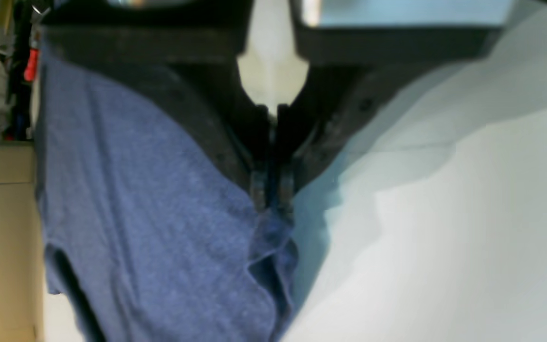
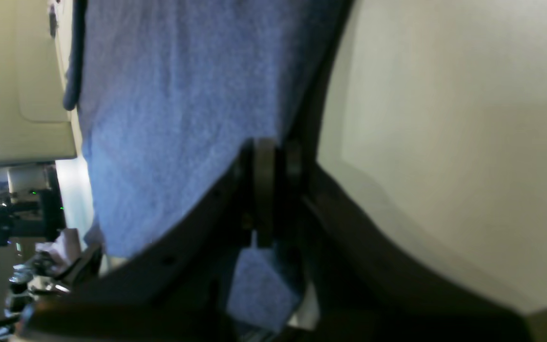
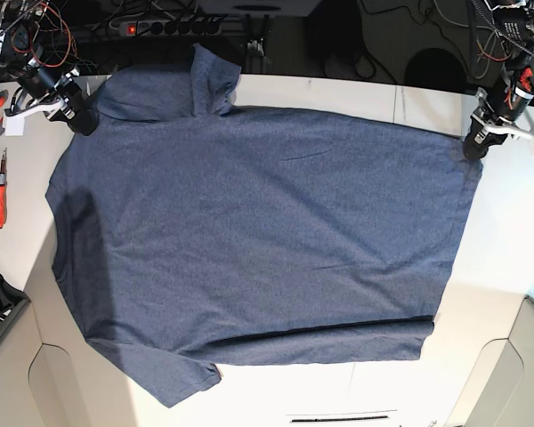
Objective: Layout the t-shirt on the table in an organized manner, then fold the t-shirt properly
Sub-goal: 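Lift the shoulder edge with both grippers and fold it over toward the hem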
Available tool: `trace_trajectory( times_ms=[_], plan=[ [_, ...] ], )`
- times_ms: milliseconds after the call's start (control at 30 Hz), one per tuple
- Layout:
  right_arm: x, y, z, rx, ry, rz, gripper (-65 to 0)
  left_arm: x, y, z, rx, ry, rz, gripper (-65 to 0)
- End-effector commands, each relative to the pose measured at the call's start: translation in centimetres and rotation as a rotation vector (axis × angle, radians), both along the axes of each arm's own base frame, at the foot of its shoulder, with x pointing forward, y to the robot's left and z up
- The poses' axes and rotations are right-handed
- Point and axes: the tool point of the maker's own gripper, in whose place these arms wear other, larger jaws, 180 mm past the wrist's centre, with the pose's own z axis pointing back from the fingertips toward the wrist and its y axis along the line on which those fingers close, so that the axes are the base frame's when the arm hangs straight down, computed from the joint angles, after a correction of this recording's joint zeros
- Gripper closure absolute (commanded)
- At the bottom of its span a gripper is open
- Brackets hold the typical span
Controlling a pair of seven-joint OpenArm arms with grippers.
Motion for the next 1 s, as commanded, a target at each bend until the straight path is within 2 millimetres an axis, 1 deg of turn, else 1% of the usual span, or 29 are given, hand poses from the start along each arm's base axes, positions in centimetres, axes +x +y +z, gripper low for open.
trace_trajectory(
  times_ms=[0, 100, 233, 367, 500, 700, 800, 967],
  plan=[
    [-0.1, -0.3, 0.2, -0.003, 0.003, 0.006, 0.0, 0.8, 0.5, 1.5, 0.006, -0.058, -0.007, 0.0],
    [0.0, -0.2, 0.3, -0.002, 0.001, 0.011, 0.0, 0.6, 0.0, 1.6, -0.036, -0.054, -0.021, 0.0],
    [-0.1, 0.0, 0.4, 0.001, 0.007, 0.024, 0.0, 0.5, 0.0, 2.0, -0.07, -0.074, -0.009, 0.0],
    [-0.4, 0.2, 1.0, -0.001, -0.003, 0.053, 0.0, -0.2, -0.2, 1.6, -0.079, -0.054, -0.015, 0.0],
    [-0.4, -0.5, 2.0, -0.039, -0.026, 0.055, 0.0, -1.2, 0.6, 1.8, -0.09, -0.06, 0.021, 0.0],
    [-0.6, -1.7, 3.0, -0.076, -0.044, 0.041, 0.0, -2.1, 2.5, 2.6, -0.103, -0.079, 0.079, 0.0],
    [-0.9, -1.9, 3.4, -0.09, -0.046, 0.044, 0.0, -2.4, 2.9, 3.0, -0.119, -0.089, 0.094, 0.0],
    [-1.4, -1.7, 4.2, -0.116, -0.052, 0.072, 0.0, -3.2, 3.0, 3.0, -0.139, -0.089, 0.104, 0.0]
  ],
)
